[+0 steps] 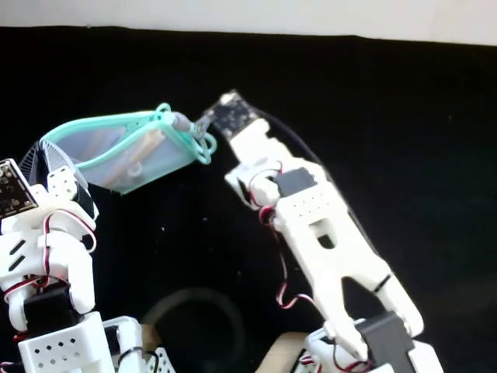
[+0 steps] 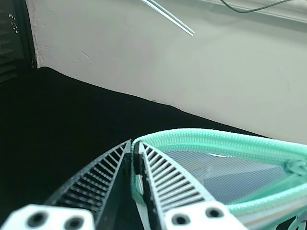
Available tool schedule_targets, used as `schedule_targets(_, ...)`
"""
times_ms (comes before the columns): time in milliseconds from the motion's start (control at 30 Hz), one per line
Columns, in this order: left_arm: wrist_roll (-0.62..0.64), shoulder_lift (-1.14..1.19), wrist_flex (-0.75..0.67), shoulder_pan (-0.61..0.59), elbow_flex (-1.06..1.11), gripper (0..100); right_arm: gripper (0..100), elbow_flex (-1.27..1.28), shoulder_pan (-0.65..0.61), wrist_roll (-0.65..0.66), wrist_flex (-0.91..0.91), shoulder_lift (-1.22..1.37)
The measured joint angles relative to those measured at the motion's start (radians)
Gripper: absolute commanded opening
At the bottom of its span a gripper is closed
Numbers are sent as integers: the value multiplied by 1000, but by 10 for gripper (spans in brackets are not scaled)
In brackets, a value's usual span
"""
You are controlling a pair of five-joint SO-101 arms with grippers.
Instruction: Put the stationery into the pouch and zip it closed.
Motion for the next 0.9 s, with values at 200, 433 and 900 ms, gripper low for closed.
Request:
schedule_targets(200, 0, 0, 0, 0, 0, 7, 9, 5, 2, -14, 0, -23)
schedule_targets(433, 0, 0, 0, 0, 0, 7, 217, 17, -17, -21, 0, -23)
schedule_targets(900, 0, 0, 0, 0, 0, 7, 229, 158, -44, 26, 0, -20)
